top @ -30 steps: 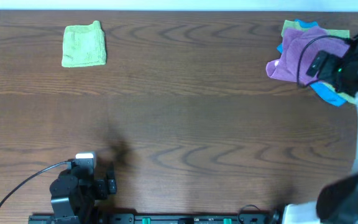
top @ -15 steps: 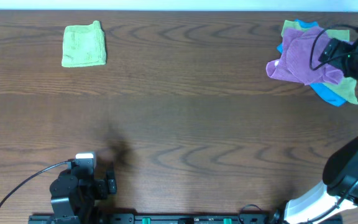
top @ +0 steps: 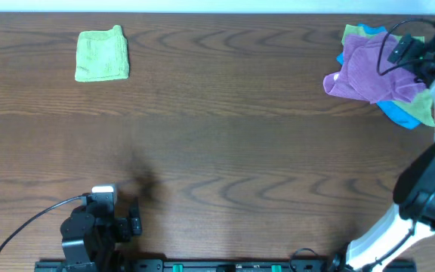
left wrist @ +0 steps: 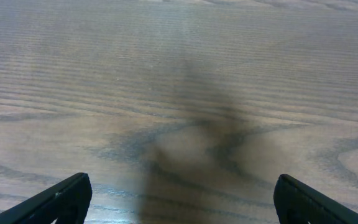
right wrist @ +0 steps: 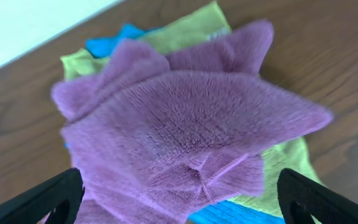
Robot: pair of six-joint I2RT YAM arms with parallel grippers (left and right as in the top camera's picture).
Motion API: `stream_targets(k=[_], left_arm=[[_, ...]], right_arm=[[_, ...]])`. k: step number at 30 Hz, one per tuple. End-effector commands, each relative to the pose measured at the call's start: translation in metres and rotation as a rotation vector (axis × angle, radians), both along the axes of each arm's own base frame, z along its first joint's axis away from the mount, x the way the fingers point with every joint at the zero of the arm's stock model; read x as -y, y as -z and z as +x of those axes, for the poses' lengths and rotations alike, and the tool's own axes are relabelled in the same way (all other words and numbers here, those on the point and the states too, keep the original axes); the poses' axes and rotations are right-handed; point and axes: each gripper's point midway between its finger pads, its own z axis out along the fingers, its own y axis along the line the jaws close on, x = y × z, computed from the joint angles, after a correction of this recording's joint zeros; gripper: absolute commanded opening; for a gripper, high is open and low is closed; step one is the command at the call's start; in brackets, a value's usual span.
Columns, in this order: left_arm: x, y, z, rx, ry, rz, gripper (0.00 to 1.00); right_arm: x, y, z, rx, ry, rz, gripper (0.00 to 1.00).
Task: Fold the cloth
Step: 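Lower the right gripper and pinch the purple cloth's edge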
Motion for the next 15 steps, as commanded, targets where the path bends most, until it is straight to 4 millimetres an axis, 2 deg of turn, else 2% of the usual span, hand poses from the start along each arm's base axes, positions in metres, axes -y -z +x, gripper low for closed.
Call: stream_targets(k=[1,9,12,15], left_arm=[[0.001,0.003,-0.003,-0.013,0.001,-0.004,0.95],[0.001,0.003,-0.003,-0.014,0.001,-0.004,0.95],[0.001,0.003,-0.003,-0.013,0.001,-0.004,0.95],[0.001,0.003,-0.003,-0.013,0.001,-0.004,0.95]], right_arm=[[0.006,0.013,0.006,0.012,0.068,0.048,0.99],[0.002,0.052,0.008,-0.032,0.098,0.123,0.98],[0.002,0.059,0.009,-0.035,0.111,0.137,0.86],[0.002,0.063,0.010,-0.037,0.112,0.139,0.77]])
